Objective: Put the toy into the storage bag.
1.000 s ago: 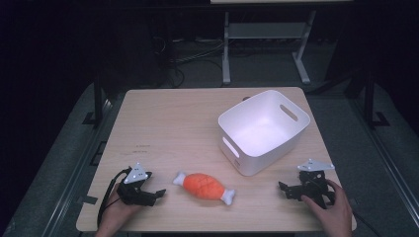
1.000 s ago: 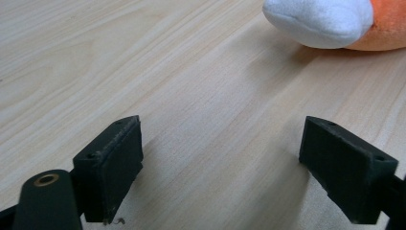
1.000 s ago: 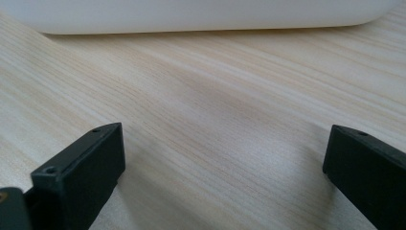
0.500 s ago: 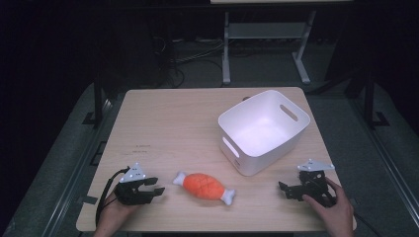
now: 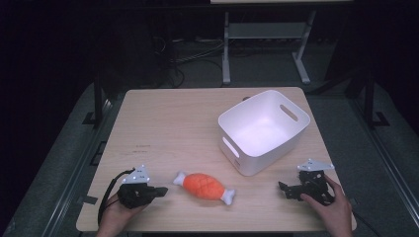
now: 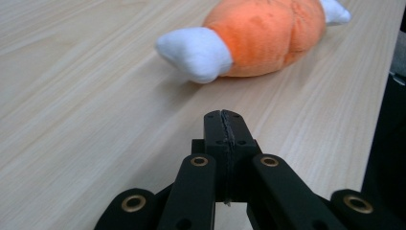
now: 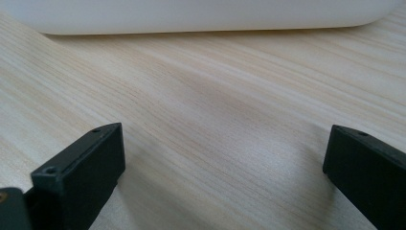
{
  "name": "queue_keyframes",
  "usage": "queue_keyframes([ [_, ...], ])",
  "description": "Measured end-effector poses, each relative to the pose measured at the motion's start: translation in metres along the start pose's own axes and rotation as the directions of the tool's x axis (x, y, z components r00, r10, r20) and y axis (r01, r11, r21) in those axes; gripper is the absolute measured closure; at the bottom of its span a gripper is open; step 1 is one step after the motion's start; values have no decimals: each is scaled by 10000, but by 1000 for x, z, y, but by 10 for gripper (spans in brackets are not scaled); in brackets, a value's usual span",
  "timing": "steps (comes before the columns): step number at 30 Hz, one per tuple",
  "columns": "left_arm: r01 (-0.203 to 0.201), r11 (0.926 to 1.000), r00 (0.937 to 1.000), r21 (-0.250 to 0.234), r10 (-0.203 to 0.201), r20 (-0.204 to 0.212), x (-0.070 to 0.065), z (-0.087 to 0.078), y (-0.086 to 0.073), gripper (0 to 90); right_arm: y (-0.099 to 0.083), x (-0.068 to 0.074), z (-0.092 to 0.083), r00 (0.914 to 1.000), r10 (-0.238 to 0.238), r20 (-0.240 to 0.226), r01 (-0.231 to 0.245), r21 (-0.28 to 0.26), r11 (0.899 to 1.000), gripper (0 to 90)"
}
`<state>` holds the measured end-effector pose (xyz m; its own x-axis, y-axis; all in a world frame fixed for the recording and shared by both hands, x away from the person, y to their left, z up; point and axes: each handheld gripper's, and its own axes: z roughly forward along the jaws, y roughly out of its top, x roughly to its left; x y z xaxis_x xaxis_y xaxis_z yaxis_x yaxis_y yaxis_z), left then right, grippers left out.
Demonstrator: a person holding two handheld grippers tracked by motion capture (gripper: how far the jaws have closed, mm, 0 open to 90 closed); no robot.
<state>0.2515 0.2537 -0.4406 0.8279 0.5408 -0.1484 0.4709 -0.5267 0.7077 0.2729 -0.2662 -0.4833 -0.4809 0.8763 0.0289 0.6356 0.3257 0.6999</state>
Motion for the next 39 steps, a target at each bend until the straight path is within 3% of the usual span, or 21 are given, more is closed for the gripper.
queue_keyframes([
  [7, -263, 9995, 9995, 171, 260, 174, -5, 7, 6, 895, 0, 0, 0, 10000, 1, 2, -1, 3, 10000, 2],
  [16, -246, 9996, 9995, 115, 244, 220, -6, 14, 12, 895, 0, 0, 0, 10000, 2, 1, -2, 3, 10000, 2],
  [29, -378, 9986, 9986, 378, 391, -355, 4, 26, 22, 895, 0, 0, 0, 10000, 21, 17, -21, 1, 10000, 2],
  [39, -366, 9991, 9975, 219, 378, -596, 13, 35, 37, 895, 0, 0, 0, 10000, 20, 16, -20, 2, 10000, 2],
])
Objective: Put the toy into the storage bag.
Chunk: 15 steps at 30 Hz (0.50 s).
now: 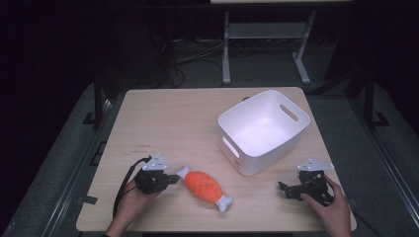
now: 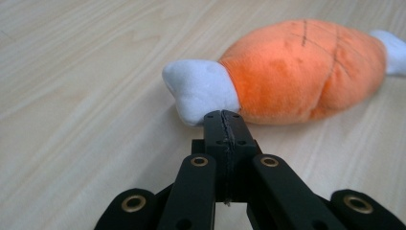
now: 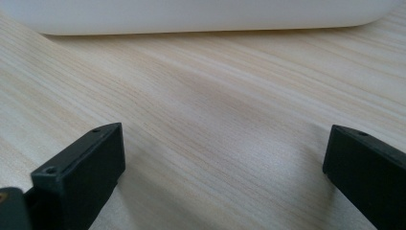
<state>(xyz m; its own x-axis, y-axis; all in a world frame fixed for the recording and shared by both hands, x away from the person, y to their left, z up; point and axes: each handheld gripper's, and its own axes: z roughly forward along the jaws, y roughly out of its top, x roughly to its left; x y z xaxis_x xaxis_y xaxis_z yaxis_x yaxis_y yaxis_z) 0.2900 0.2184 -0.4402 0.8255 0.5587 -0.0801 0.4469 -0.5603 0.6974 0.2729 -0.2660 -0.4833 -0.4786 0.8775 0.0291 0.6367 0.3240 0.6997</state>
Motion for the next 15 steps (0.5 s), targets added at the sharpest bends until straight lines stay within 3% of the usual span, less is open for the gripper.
queue_keyframes([
  [15, -335, 9994, 9992, 23, 336, -234, 8, 22, 30, 895, 0, 0, 0, 10000, 6, 18, -6, -6, 10000, 2],
])
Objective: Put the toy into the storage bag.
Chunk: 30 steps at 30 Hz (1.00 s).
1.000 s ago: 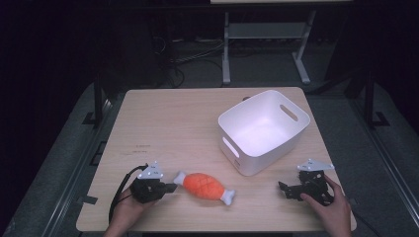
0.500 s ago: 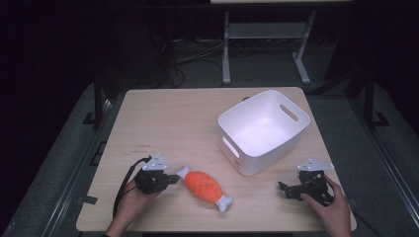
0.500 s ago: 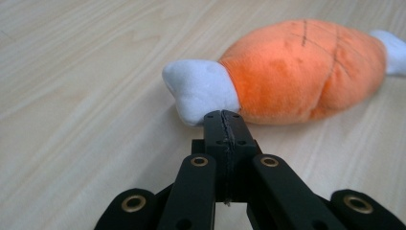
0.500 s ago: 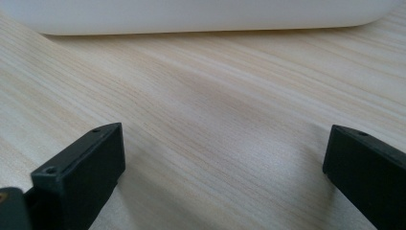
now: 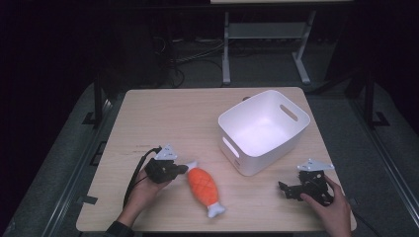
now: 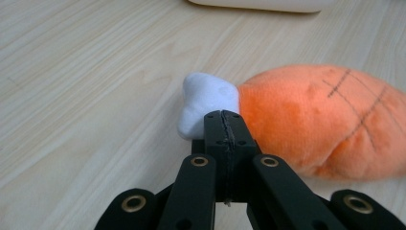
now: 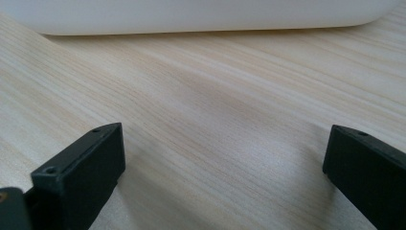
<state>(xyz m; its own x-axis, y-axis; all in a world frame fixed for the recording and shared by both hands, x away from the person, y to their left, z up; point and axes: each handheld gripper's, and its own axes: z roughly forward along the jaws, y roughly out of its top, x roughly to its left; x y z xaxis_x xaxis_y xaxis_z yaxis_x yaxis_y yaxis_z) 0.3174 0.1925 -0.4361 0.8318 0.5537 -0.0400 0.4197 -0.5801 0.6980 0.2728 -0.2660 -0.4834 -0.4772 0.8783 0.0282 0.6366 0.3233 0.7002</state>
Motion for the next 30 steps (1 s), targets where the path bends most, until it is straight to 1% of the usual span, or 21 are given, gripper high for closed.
queue_keyframes([
  [5, -44, 10000, 10000, -6, 44, -13, 1, 6, 7, 895, 0, 0, 0, 10000, 1, 4, -1, 1, 10000, 2],
  [8, -94, 10000, 10000, -11, 94, -16, 4, 14, 13, 895, 0, 0, 0, 10000, 4, 10, -4, 2, 10000, 2],
  [11, -71, 10000, 10000, 3, 71, 34, 4, 18, 16, 895, 0, 0, 0, 10000, 3, 11, -3, 0, 10000, 2],
  [12, -92, 10000, 9999, 26, 92, 46, 5, 22, 20, 895, 0, 0, 0, 10000, 7, 14, -7, -1, 10000, 2],
  [13, -92, 10000, 9999, 26, 92, 46, 5, 22, 20, 895, 0, 0, 0, 10000, 7, 14, -7, -1, 10000, 2],
  [14, -180, 9998, 9998, 91, 179, 79, 5, 26, 23, 895, 0, 0, 0, 10000, 8, 16, -8, -1, 10000, 2],
  [17, -216, 9997, 9997, 92, 215, 99, 5, 29, 27, 895, 0, 0, 0, 10000, 8, 21, -8, -6, 10000, 2],
  [18, -257, 9997, 9996, 39, 256, 124, 4, 33, 30, 895, 0, 0, 0, 10000, 12, 24, -12, -7, 10000, 2],
  [19, -257, 9997, 9996, 39, 256, 124, 4, 33, 30, 895, 0, 0, 0, 10000, 12, 24, -12, -7, 10000, 2],
  [21, -257, 9997, 9995, 29, 257, 203, 3, 39, 33, 895, 0, 0, 0, 10000, 15, 26, -15, -8, 10000, 2],
  [22, -400, 9990, 9990, 221, 395, 226, 2, 42, 36, 895, 0, 0, 0, 10000, 20, 32, -20, -6, 10000, 2],
  [23, -400, 9990, 9990, 221, 395, 226, 2, 42, 36, 895, 0, 0, 0, 10000, 20, 32, -20, -6, 10000, 2],
  [24, -394, 9991, 9989, 127, 391, 252, 1, 44, 40, 895, 0, 0, 0, 10000, 13, 34, -13, -8, 10000, 2],
  [27, -424, 9990, 9987, 106, 421, 287, 0, 46, 43, 895, 0, 0, 0, 10000, 15, 36, -15, -11, 10000, 2],
  [28, -542, 9985, 9979, 94, 538, 359, -1, 49, 47, 895, 0, 0, 0, 10000, 15, 36, -15, -11, 10000, 2],
  [29, -542, 9985, 9979, 94, 538, 359, -1, 49, 47, 895, 0, 0, 0, 10000, 17, 36, -17, -9, 10000, 2],
  [30, -580, 9983, 9973, 63, 576, 457, -3, 52, 50, 895, 0, 0, 0, 10000, 21, 38, -21, -10, 10000, 2],
])
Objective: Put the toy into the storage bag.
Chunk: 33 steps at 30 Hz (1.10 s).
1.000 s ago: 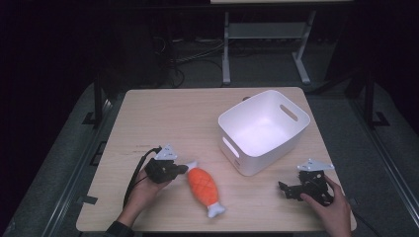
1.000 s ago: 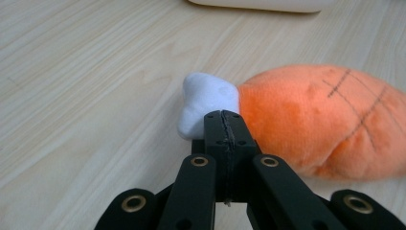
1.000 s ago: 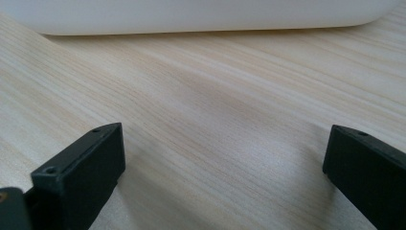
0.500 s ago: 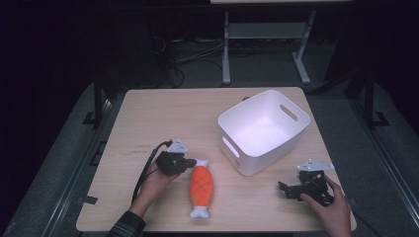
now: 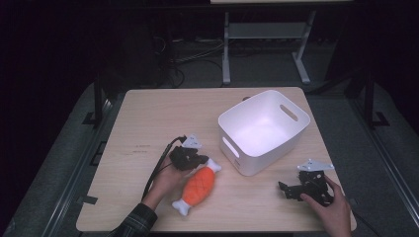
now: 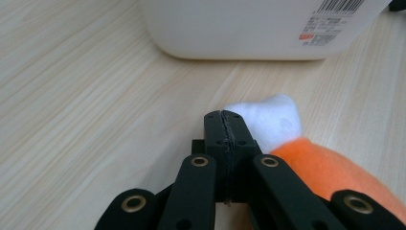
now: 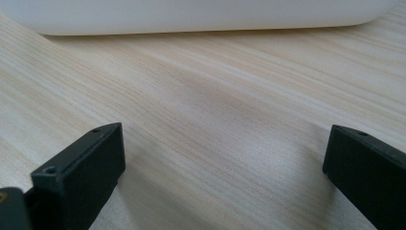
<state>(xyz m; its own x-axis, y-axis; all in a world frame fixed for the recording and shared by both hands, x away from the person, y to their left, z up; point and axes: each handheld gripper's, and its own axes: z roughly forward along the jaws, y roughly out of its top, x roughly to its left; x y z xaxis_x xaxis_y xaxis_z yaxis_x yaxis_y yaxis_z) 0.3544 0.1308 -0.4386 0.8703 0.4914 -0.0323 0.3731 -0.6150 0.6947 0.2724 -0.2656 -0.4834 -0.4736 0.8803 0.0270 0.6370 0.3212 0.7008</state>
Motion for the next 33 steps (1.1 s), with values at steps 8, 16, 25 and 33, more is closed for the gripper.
queue_keyframes([
  [8, -246, 9996, 9993, 131, 242, 280, -8, 11, 10, 895, 0, 0, 0, 10000, -3, -1, 3, -2, 10000, 2],
  [16, -640, 9976, 9963, 252, 624, 585, -20, 20, 19, 895, 0, 0, 0, 10000, 8, 7, -8, -6, 10000, 2],
  [25, -312, 9995, 9974, 98, 305, 649, -16, 0, 21, 842, 0, 0, 0, 10000, 15, 10, -15, -6, 10000, 2],
  [33, -66, 9994, 9981, 347, 44, 615, -11, -20, 22, 640, 0, 1, 0, 10000, 22, 6, -22, -6, 10000, 2],
])
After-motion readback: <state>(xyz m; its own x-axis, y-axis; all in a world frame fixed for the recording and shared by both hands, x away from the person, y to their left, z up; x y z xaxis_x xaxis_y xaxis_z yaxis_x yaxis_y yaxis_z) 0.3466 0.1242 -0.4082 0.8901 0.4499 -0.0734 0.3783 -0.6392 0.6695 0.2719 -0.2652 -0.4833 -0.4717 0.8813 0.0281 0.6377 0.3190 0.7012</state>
